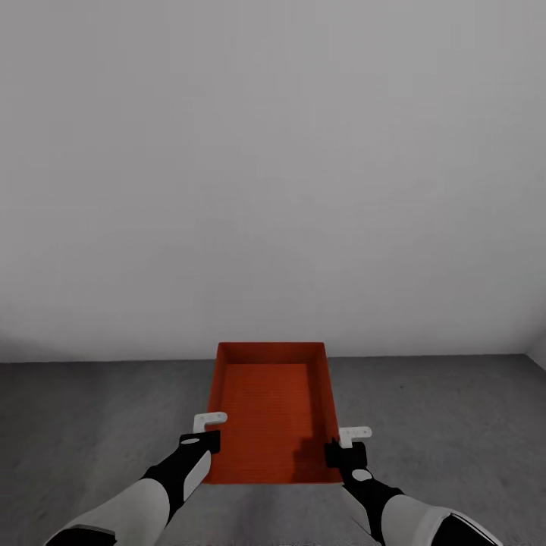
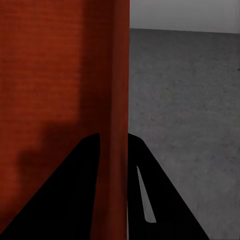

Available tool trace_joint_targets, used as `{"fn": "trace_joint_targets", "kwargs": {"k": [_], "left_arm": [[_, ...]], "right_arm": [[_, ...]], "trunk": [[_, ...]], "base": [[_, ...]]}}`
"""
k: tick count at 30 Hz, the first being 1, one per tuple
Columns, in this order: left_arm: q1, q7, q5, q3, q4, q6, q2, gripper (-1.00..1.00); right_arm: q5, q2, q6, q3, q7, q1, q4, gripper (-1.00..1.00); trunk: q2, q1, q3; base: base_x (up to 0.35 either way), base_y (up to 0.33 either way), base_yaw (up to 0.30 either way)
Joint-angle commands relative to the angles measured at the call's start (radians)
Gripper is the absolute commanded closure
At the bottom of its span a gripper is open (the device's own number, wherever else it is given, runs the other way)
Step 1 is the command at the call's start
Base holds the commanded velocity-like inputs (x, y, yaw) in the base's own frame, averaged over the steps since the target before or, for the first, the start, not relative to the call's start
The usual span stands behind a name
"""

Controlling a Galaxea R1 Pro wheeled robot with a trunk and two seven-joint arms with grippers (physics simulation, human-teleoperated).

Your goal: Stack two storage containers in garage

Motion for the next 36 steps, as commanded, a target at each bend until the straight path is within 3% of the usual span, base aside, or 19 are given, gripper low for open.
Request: {"fn": "trace_joint_targets", "kwargs": {"k": [1,36], "left_arm": [[0.0,0.005,0.011,-0.011,-0.006,0.005,0.0,1.0],[0.0,0.008,0.011,-0.011,-0.006,0.005,0.0,1.0]], "right_arm": [[-0.013,0.001,-0.001,-0.06,-0.001,-0.001,0.002,1.0],[-0.013,0.001,-0.001,-0.061,-0.001,-0.001,0.002,1.0]], "trunk": [[-0.001,0.0,-0.003],[-0.001,0.0,-0.059]], "base": [[0.0,0.0,0.0],[0.0,0.0,0.0]]}}
